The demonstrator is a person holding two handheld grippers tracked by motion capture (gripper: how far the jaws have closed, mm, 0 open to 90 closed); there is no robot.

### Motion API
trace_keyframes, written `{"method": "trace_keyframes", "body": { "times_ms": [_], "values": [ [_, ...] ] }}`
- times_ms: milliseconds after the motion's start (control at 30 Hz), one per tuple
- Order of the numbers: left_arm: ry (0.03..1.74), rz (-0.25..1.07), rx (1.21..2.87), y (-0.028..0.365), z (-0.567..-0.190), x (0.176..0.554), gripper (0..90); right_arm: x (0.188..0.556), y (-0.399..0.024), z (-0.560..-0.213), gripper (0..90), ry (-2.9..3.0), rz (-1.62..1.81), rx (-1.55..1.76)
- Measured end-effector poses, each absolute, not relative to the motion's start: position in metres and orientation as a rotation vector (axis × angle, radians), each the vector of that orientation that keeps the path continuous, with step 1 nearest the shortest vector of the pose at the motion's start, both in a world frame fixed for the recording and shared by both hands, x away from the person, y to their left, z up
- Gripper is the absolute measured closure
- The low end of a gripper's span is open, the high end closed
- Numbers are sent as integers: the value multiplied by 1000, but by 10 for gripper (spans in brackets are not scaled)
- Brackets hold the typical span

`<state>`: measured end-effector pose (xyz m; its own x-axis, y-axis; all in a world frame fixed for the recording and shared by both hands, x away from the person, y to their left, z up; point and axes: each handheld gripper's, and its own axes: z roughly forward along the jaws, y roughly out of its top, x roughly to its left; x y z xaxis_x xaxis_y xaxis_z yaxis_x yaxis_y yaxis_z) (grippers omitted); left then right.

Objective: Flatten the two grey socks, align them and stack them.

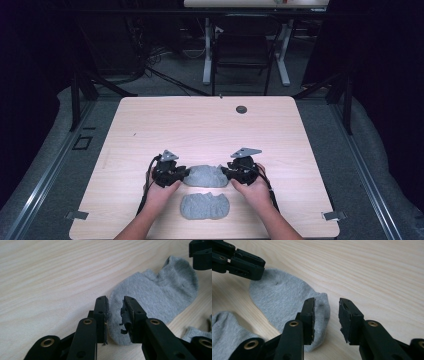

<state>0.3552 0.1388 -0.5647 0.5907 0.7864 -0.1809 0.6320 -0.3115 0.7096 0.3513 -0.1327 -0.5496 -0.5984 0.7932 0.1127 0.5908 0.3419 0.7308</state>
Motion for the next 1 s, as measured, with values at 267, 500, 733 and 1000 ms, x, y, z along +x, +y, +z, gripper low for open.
{"method": "trace_keyframes", "body": {
  "times_ms": [267,500,733,1000],
  "values": [
    [1135,234,2047,137,-568,360,849,359,-127,-562,763,2399,1067,1284],
    [1138,250,2061,140,-567,357,885,355,-128,-558,862,2401,1042,1243],
    [1098,268,2046,145,-557,349,886,347,-132,-551,863,2382,1092,1225],
    [1069,273,2038,148,-547,344,886,340,-132,-539,863,2373,1132,1190]
  ]
}}
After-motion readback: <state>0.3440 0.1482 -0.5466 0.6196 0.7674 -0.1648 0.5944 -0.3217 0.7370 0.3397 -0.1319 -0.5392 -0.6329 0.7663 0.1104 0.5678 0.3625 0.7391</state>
